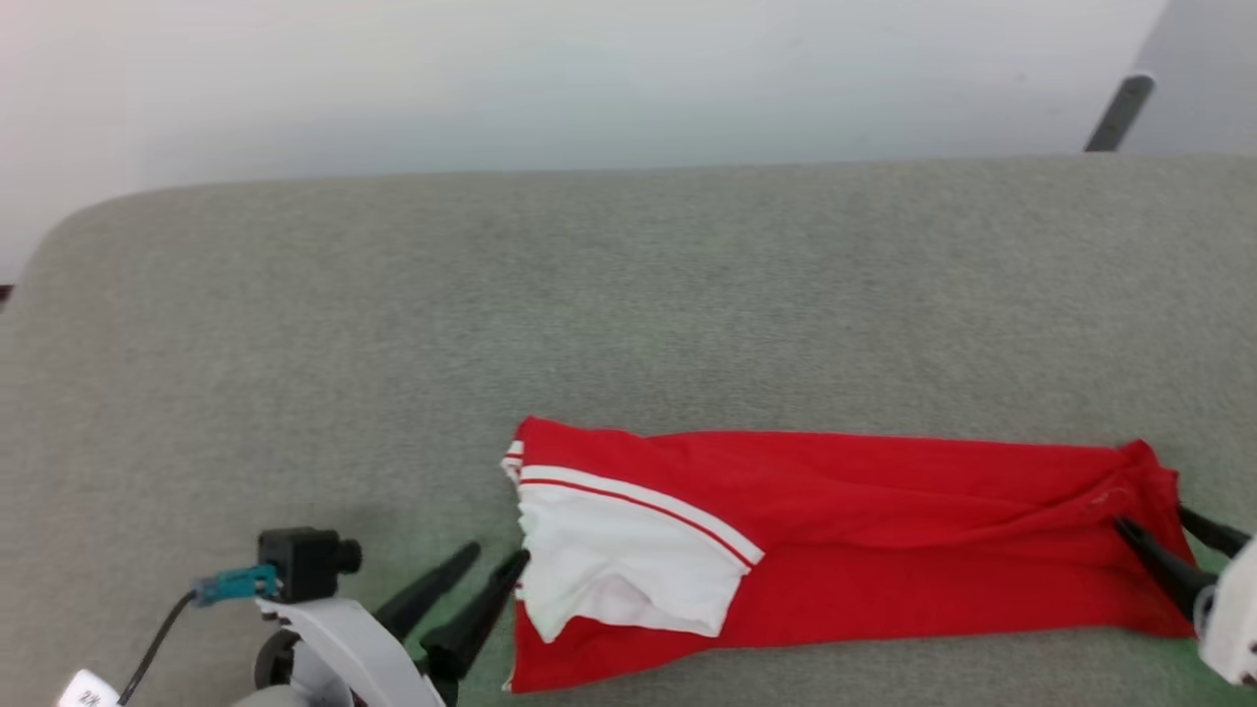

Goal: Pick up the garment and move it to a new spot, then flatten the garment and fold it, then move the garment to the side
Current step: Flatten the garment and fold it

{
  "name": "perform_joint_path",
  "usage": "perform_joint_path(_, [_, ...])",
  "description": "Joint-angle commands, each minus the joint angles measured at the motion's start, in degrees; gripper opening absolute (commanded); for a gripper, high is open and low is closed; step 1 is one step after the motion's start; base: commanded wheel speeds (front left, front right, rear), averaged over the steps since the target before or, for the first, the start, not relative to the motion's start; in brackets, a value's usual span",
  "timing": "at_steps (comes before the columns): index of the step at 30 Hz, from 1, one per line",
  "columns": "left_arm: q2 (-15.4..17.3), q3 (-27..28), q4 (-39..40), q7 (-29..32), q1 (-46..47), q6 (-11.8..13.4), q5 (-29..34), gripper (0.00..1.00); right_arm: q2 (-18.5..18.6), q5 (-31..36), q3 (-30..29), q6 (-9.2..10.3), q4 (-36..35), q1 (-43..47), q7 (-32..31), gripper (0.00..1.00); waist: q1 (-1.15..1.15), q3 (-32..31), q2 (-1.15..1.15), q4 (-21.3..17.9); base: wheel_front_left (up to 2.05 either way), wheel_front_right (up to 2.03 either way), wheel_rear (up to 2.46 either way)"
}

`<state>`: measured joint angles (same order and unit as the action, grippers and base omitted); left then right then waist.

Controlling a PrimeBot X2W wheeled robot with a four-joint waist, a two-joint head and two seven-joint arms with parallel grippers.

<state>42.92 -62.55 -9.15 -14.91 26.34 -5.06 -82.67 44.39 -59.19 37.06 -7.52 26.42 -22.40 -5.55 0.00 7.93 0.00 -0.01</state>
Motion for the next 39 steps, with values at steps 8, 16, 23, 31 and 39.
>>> perform_joint_path(8, [-8.46, 17.81, -4.44, -0.18, -11.14, 3.69, 15.33, 1.0, 3.82, -4.06, -6.31, 0.06, -1.16, 7.16, -1.45, 1.0, 0.0, -2.43, 0.0, 5.22, 0.0, 0.0, 0.0])
perform_joint_path(16, [-16.52, 33.95, -5.57, -0.2, -19.01, 4.37, 34.82, 1.0, 3.73, -6.46, -9.77, 0.06, 0.69, 9.52, -5.3, 1.0, 0.0, -3.57, 0.0, 6.5, 0.0, 0.0, 0.0])
perform_joint_path(23, [-21.19, 44.02, -4.73, -0.2, -22.15, 6.56, 52.21, 1.0, 2.04, -6.17, -10.82, 0.06, 2.56, 7.73, -8.78, 1.0, 0.0, -4.3, 0.0, 6.49, 0.0, 0.0, 0.0])
perform_joint_path(31, [-25.73, 52.05, -2.9, -0.21, -23.32, 5.12, 62.83, 1.0, 0.04, -5.17, -11.84, 0.06, 5.18, 5.27, -13.32, 1.0, 0.0, -3.75, 0.0, 6.5, 0.0, 0.0, 0.0])
perform_joint_path(39, [-29.58, 56.03, -4.21, -0.21, -23.44, 1.89, 68.14, 1.0, -5.84, -3.73, -12.57, 0.06, 12.42, 2.11, -20.47, 1.0, 0.0, -2.52, 0.0, 6.75, 0.0, 0.0, 0.0])
